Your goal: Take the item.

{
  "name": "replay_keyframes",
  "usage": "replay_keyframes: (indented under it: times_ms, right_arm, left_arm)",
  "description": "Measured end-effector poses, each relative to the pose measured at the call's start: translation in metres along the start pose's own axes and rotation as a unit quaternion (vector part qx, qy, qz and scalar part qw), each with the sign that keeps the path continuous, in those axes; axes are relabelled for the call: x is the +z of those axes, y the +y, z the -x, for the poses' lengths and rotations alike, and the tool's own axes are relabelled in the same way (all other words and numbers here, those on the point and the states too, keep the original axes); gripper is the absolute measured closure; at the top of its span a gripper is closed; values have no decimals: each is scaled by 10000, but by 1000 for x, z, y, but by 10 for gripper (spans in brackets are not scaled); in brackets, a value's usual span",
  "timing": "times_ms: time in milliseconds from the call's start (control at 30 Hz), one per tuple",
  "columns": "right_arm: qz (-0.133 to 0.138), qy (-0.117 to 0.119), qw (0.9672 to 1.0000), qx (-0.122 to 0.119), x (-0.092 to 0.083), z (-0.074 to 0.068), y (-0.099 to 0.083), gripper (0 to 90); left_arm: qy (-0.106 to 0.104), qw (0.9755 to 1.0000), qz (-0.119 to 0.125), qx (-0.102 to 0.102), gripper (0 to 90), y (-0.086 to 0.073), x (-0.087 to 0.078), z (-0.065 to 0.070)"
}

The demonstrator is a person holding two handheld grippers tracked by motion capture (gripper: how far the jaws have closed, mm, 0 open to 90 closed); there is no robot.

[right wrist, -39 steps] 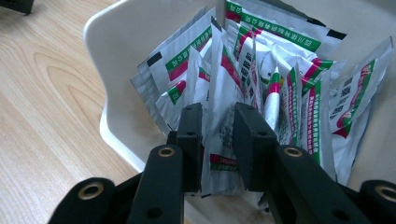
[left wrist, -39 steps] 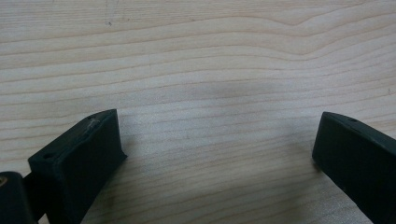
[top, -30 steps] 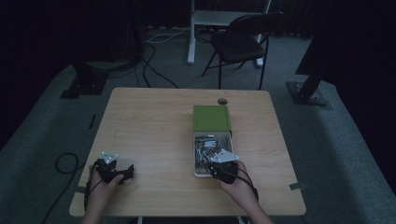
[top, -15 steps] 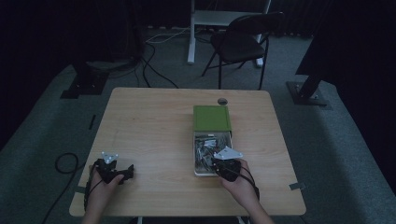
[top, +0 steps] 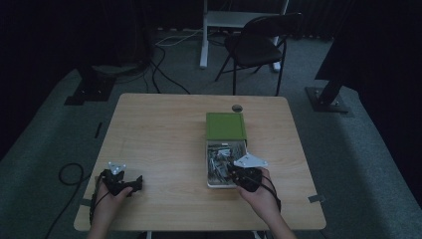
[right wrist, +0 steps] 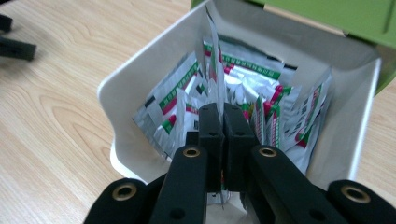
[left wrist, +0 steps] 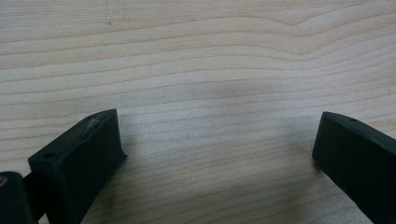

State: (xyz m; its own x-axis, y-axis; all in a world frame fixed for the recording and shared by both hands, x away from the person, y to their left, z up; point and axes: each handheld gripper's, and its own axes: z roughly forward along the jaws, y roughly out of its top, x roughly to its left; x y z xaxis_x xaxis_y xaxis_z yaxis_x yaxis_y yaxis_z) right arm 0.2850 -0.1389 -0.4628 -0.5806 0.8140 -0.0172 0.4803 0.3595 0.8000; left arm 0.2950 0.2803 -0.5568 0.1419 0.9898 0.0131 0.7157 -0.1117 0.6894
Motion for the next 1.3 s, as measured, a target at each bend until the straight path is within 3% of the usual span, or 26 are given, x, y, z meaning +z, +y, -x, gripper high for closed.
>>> replay_keyframes:
  times_ms: [567,933,1300]
  right_arm:
    - [638,-172,9977,166,-35,22,25,883]
    - [770,-419,9955,352,-48,46,28,882]
    - [697,-773,9927,609,-56,72,12,882]
  left_arm:
    - [-1,10000,1,-1,21,0,0,0]
    - [-1,10000,1,-1,21,0,0,0]
    - [-1,10000,1,1,21,0,0,0]
